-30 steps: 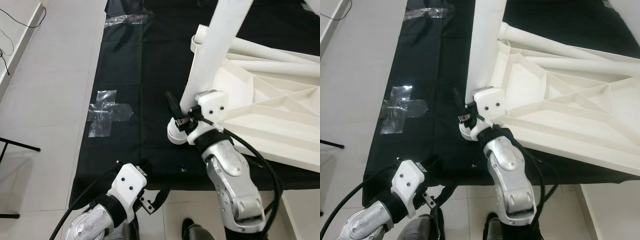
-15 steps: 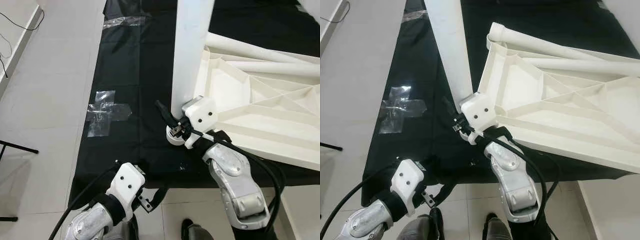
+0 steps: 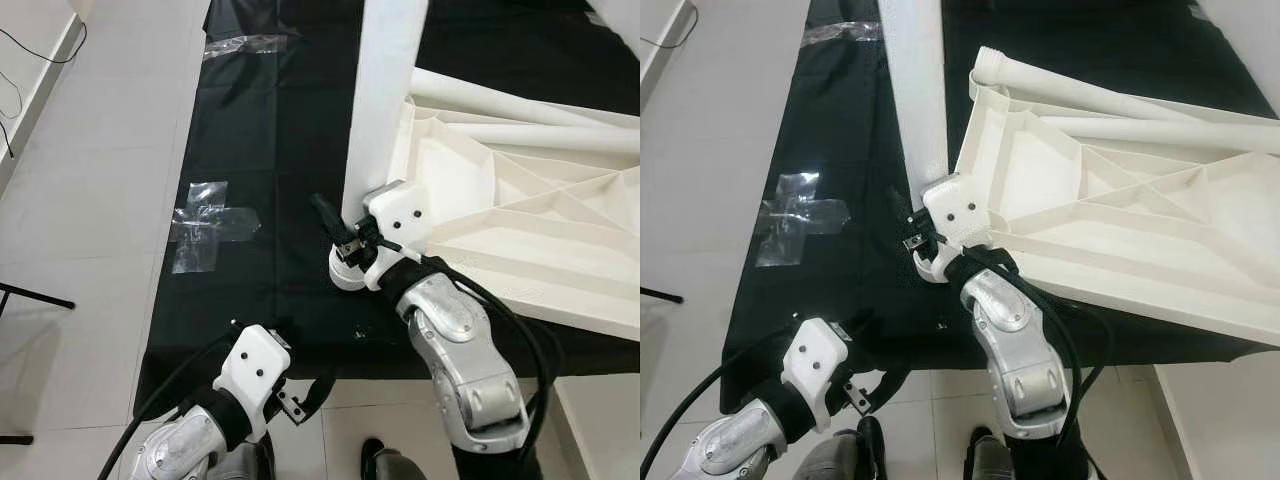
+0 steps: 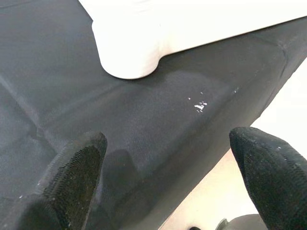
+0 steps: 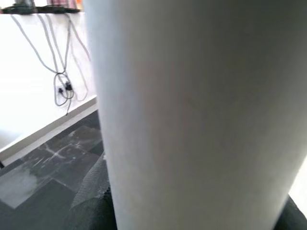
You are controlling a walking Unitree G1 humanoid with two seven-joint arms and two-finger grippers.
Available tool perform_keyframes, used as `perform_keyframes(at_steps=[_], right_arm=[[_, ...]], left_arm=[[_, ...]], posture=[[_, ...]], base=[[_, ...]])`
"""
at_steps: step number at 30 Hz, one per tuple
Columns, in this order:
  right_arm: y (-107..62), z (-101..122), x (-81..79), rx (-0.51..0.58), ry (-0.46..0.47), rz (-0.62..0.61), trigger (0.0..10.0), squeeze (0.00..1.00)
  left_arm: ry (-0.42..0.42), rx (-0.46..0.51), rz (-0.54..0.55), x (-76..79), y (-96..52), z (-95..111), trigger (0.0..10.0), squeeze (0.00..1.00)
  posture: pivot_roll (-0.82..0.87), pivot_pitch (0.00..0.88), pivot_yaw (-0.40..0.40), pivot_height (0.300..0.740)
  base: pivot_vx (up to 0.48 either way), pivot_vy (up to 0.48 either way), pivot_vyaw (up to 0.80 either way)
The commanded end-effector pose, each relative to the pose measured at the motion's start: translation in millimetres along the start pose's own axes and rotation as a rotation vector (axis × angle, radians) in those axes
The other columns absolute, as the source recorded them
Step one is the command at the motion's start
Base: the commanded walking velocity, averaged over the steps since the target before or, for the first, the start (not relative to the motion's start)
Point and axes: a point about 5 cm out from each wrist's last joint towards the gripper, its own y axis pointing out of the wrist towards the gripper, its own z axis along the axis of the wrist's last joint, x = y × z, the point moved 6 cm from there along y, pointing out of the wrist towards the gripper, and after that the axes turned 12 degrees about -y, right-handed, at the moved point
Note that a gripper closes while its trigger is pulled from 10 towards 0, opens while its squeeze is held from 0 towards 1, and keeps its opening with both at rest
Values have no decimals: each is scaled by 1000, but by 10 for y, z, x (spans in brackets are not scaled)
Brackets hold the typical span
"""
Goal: Building children table
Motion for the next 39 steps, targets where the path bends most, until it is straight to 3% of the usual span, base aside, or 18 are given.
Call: perform_keyframes(at_steps=[1,13,26,27,33,34,39], right_arm=[[-117,-556,-130,-234,68,31,10000,0],[-155,-589,-83,-268,76,-42,10000,0],[-117,-365,-175,-147,120,8,10000,27],[-113,-351,-164,-137,120,11,10000,1000],[-84,-213,-160,-60,161,61,10000,988],[-62,-141,-156,-22,177,107,10000,0],[31,-24,-43,47,165,211,10000,0]], left_arm=[[-17,-11,-3,22,-13,-54,10000,0],[-16,-9,-3,19,-16,-45,10000,0],[-15,-9,-3,8,-6,-45,10000,0],[-15,-9,-3,8,-5,-46,10000,0],[-14,-10,-4,11,-1,-50,10000,0],[-14,-10,-4,11,0,-51,10000,0],[-12,-8,-2,12,4,-52,10000,0]], posture=[[2,324,0,740],[-2,321,0,740],[0,318,4,740],[0,317,4,740],[2,315,4,740],[4,314,3,740],[7,311,-2,740]], base=[[0,0,0],[0,0,0],[0,0,0],[0,0,0],[0,0,0],[0,0,0],[0,0,0]])
